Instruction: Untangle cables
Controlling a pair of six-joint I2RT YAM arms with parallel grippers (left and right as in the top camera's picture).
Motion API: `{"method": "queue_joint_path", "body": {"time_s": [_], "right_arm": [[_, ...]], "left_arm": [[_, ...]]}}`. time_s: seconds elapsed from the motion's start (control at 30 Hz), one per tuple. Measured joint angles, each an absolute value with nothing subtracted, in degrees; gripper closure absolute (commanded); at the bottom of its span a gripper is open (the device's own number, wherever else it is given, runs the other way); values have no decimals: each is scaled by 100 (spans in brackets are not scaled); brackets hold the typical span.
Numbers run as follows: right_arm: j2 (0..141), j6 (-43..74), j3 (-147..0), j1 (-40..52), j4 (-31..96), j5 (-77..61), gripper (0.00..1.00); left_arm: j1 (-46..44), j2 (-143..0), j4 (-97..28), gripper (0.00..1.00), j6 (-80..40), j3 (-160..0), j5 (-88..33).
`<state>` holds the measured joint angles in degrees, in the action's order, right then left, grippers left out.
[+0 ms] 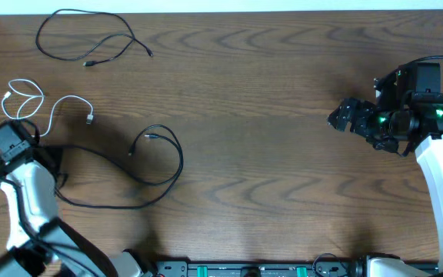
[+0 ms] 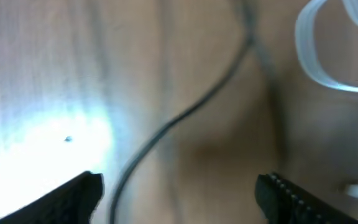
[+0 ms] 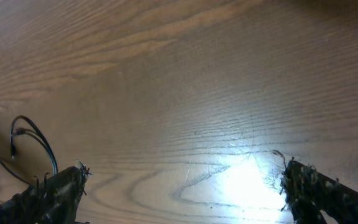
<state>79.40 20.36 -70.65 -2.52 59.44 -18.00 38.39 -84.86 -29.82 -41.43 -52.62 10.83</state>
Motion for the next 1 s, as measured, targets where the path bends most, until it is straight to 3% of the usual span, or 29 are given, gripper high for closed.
{"method": "queue_joint_path", "body": {"time_s": [0.07,0.43,0.83,1.0], "right_arm": [[7940,2036,-7063,-252,5933,-1800,1],[7940,2036,-7065,-252,5841,-1800,1],[7940,2036,-7065,-252,5913,-1800,1],[7940,2036,-7063,-252,5911,-1800,1]], "left_arm": [[3931,-8735,-3079,1,-4200,-5262,1090],[3959,-9205,-2781,0,-3972,-5262,469],[3959,-9205,-2836,1,-3894,-5179,639],[3959,-9205,-2945,12,-3896,-5172,729]]}}
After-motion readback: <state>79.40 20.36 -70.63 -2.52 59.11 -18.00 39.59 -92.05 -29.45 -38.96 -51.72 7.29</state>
